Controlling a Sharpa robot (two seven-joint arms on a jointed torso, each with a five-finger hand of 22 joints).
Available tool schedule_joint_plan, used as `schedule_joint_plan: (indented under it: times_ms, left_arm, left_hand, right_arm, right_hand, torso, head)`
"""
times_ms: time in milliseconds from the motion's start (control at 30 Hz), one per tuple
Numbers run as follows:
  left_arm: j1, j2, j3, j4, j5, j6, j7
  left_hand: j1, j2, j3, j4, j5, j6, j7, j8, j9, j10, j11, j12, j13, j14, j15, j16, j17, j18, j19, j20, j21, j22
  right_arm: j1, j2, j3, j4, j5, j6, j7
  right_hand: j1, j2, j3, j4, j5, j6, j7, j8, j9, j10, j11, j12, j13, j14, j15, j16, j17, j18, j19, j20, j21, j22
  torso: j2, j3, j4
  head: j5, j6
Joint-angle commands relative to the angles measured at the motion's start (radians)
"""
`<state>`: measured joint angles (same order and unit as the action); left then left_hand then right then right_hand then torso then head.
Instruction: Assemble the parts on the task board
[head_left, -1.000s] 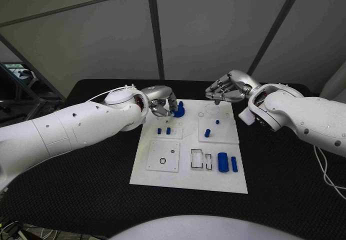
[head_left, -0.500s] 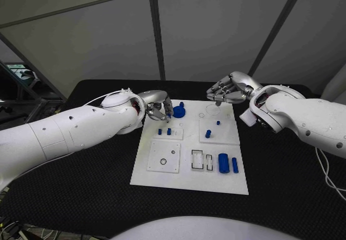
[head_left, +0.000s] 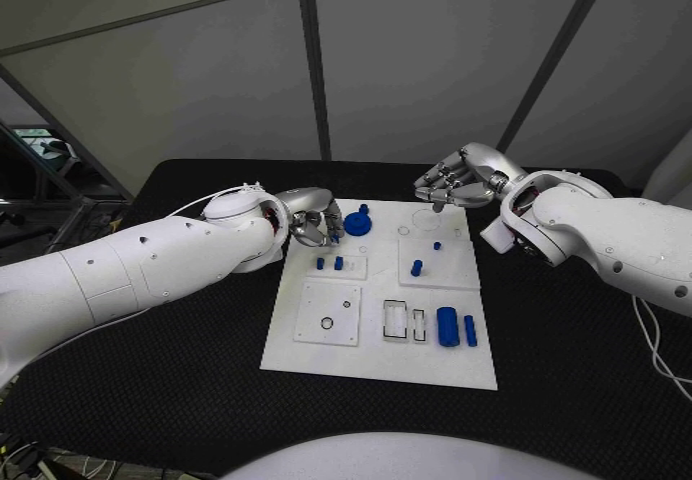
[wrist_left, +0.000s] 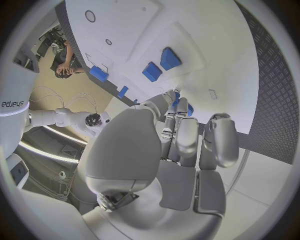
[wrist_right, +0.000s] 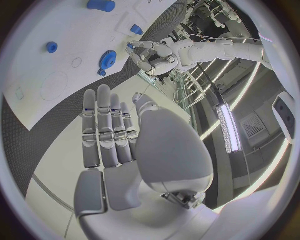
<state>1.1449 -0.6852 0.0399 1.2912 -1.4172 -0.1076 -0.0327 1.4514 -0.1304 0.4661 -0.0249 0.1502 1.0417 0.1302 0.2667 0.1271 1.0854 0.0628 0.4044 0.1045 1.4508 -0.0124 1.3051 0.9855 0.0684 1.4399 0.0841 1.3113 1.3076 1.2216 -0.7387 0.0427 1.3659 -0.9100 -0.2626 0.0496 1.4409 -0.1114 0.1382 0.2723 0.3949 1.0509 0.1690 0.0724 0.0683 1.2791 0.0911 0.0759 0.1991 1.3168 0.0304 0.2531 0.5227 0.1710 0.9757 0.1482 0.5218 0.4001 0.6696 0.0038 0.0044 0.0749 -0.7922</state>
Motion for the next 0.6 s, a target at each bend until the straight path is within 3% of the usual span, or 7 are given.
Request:
schedule_joint_plan:
  times_ms: [33, 600]
  left_arm:
    - [0.001, 0.000, 0.001, 0.000, 0.007, 0.020, -0.009]
    - [-0.002, 0.004, 0.001, -0.006, 0.007, 0.035, -0.015]
  left_hand:
    - [-0.012, 0.001, 0.003, -0.004, 0.003, 0.009, -0.001, -0.003, -0.001, 0.008, 0.000, -0.004, 0.001, 0.004, -0.003, 0.006, -0.001, -0.002, 0.004, 0.001, 0.003, 0.050]
    - [-0.015, 0.001, 0.004, -0.004, 0.002, 0.012, -0.002, -0.004, -0.001, 0.011, -0.001, -0.005, 0.002, 0.003, -0.003, 0.005, -0.003, -0.001, 0.004, 0.001, 0.003, 0.050]
  right_arm:
    - [0.002, -0.001, 0.000, 0.001, -0.002, -0.002, 0.008]
    - [0.002, 0.001, 0.000, 0.000, -0.002, -0.002, 0.009]
  right_hand:
    - [0.008, -0.001, 0.007, 0.001, 0.004, -0.006, 0.001, -0.001, 0.001, -0.005, 0.003, -0.004, -0.001, -0.003, 0.004, -0.003, 0.000, 0.010, 0.008, 0.001, -0.005, -0.002]
    - [0.008, -0.001, 0.007, 0.001, 0.004, -0.006, 0.001, -0.001, 0.001, -0.005, 0.003, -0.004, -0.001, -0.003, 0.004, -0.003, 0.000, 0.010, 0.008, 0.001, -0.005, -0.002]
  torso:
    - [0.000, -0.0007, 0.0003]
    - [0.001, -0.0003, -0.0010]
  head:
    - [0.000, -0.001]
    - [0.001, -0.002]
